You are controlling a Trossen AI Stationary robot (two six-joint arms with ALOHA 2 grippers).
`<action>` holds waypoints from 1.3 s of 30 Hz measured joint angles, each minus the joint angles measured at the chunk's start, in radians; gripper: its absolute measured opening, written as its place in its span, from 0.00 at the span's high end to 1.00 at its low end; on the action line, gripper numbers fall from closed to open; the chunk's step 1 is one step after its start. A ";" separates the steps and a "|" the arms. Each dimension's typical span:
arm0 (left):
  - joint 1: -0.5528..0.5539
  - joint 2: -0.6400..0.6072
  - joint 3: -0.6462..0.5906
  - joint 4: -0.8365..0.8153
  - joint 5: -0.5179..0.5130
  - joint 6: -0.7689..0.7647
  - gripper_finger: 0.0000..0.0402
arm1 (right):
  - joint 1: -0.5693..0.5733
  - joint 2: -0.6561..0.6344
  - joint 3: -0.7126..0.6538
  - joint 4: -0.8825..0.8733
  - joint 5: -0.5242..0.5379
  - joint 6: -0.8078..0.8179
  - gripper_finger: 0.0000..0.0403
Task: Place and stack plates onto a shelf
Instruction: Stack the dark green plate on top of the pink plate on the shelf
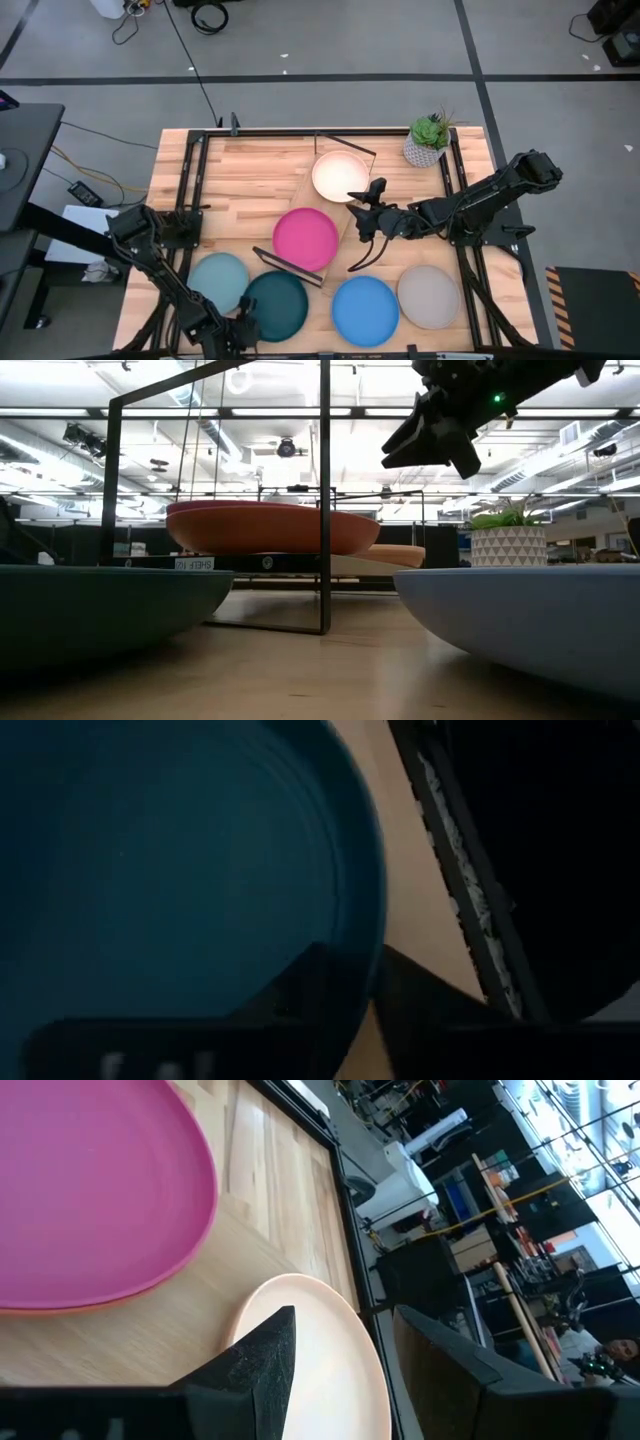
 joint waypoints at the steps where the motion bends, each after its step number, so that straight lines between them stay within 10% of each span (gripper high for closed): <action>1: 0.000 0.000 0.001 0.001 -0.002 0.016 0.85 | 0.001 0.000 0.000 0.000 -0.006 0.002 0.56; 22: -0.028 -0.276 0.187 -0.003 0.040 0.446 0.96 | 0.002 0.000 0.000 0.029 -0.032 -0.069 0.56; 29: 0.019 -0.443 0.252 -0.010 -0.240 0.720 0.96 | 0.024 0.000 0.000 0.010 0.093 -0.073 0.56; 34: 0.199 -0.533 0.252 -0.083 -0.316 0.583 0.96 | 0.079 0.000 0.000 -0.008 0.247 -0.070 0.56; 39: 0.495 -0.577 0.259 -0.227 -0.112 0.231 0.96 | 0.101 -0.012 0.000 -0.031 0.252 -0.036 0.58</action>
